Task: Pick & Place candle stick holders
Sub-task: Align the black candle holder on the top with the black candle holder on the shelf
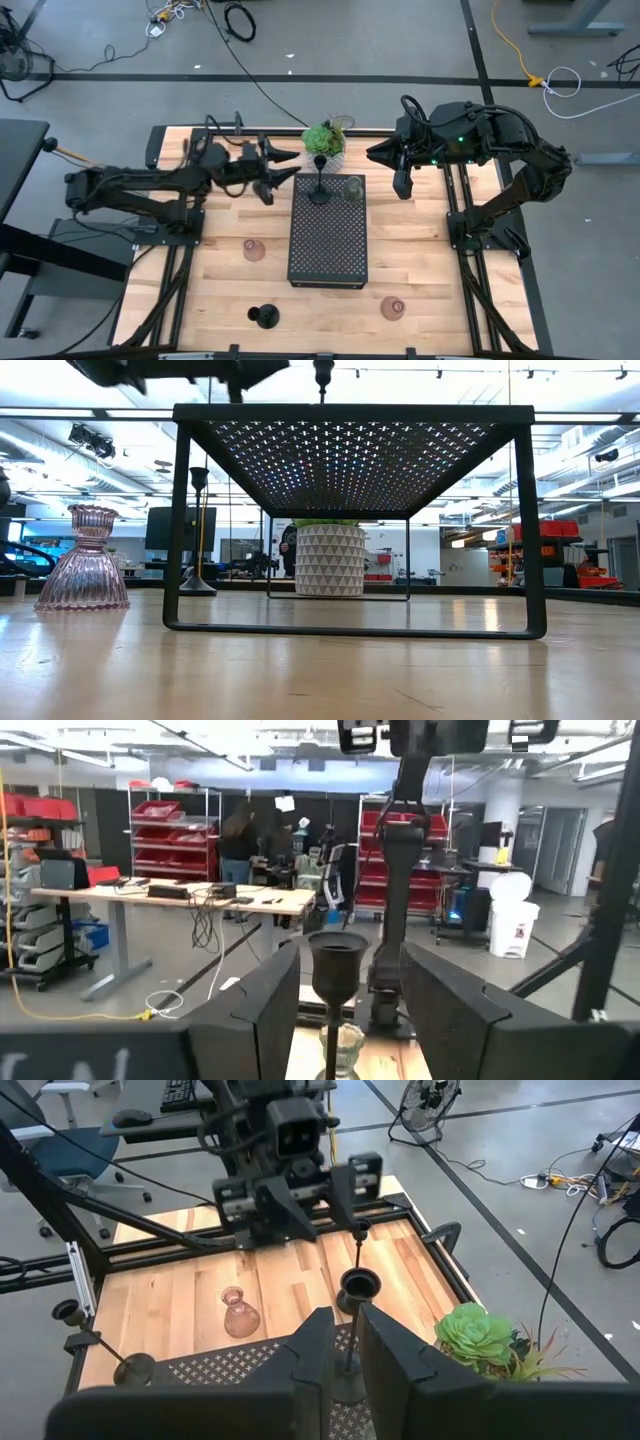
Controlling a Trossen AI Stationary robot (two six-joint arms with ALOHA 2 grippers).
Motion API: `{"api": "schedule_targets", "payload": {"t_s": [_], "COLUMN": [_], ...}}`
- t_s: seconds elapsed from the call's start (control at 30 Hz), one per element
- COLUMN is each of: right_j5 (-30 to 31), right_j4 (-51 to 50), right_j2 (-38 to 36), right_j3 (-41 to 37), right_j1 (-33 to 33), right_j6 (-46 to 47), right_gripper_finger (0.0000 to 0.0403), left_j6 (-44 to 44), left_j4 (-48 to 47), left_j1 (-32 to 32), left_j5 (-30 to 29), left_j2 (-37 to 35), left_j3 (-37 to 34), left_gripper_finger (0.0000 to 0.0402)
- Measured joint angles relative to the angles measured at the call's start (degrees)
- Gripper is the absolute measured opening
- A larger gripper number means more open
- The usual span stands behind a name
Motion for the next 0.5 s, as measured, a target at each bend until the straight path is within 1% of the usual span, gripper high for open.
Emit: {"api": "schedule_targets", "payload": {"t_s": [0.1,0.27,0.33,0.43,0.5], "right_j5": [0.0,0.0,0.0,0.0,0.4], "right_j4": [0.0,0.0,0.0,0.0,0.0], "right_j2": [0.0,0.0,0.0,0.0,0.0], "right_j3": [0.0,0.0,0.0,0.0,0.0], "right_j1": [0.0,0.0,0.0,0.0,0.0], "right_j6": [0.0,0.5,0.5,0.5,0.6], "right_gripper_finger": [0.0048,0.0048,0.0048,0.0048,0.0048], "left_j6": [0.0,-0.4,-2.3,-7.5,-10.3], "left_j4": [-11.3,-34.3,-43.5,-55.6,-63.7], "left_j1": [-0.7,-2.1,-2.6,-3.6,-4.3], "left_j5": [-0.9,-7.5,-9.2,-11.7,-14.8], "left_j2": [-5.0,-14.0,-18.0,-24.6,-28.9], "left_j3": [0.1,0.0,0.0,0.0,0.0], "left_gripper_finger": [0.0177,0.0177,0.0177,0.0177,0.0177]}}
